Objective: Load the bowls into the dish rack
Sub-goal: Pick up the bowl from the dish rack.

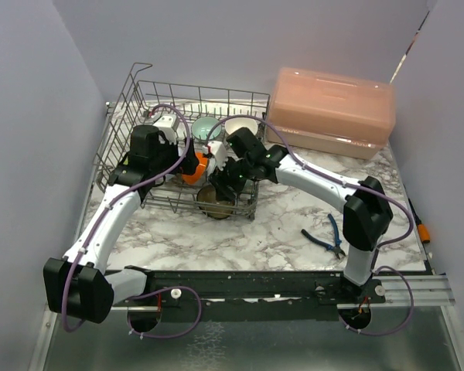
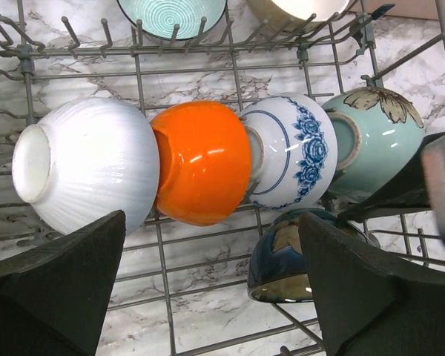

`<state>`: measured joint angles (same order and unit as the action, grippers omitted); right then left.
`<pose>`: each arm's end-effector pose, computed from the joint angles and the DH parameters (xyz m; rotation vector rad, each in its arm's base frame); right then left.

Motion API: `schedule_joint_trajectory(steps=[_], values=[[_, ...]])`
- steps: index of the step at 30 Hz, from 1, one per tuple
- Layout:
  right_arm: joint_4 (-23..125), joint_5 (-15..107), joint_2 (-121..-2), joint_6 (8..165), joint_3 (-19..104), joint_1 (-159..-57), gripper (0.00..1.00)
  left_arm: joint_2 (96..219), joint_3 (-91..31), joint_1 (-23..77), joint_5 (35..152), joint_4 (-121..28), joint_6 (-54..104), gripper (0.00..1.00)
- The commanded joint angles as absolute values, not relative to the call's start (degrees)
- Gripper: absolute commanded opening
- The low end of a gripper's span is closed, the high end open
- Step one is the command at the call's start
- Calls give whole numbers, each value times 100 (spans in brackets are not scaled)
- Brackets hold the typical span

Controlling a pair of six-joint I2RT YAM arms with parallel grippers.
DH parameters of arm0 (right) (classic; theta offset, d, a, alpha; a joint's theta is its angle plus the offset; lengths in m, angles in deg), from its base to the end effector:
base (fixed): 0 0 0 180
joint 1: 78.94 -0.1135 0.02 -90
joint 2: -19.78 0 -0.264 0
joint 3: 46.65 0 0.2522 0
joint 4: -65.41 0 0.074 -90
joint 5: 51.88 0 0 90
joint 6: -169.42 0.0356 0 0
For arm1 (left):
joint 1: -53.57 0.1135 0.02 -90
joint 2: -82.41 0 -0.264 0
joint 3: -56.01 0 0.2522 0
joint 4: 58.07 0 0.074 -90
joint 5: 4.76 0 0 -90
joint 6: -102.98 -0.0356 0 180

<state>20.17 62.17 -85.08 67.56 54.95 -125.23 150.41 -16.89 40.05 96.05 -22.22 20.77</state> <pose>0.2729 0.3064 0.2746 -1.3693 2.0540 0.7766 0.2569 -0.0686 0.3238 0.2200 2.1173 -0.4202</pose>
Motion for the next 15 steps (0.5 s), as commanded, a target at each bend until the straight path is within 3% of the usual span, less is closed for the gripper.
schedule_joint_trajectory(steps=[1, 4, 7, 12, 15], values=[[1844, 5440, -8806, 6677, 5766, -12671, 69, 14816, -1597, 4118, 9462, -2229, 2170, 99], [1833, 5119, -8993, 6704, 5866, -12746, 62, 14732, -1602, 4161, 9417, -2289, 2315, 99], [1904, 4887, -9121, 6765, 5906, -12789, 46, 14610, -1571, 4177, 9356, -2411, 2414, 99], [1823, 4381, -9082, 6869, 6010, -12828, 8, 14372, -1512, 4195, 9063, -2511, 2506, 99], [1769, 4148, -8900, 6979, 6039, -12829, 0, 14239, -1493, 4189, 8971, -2562, 2541, 99]])
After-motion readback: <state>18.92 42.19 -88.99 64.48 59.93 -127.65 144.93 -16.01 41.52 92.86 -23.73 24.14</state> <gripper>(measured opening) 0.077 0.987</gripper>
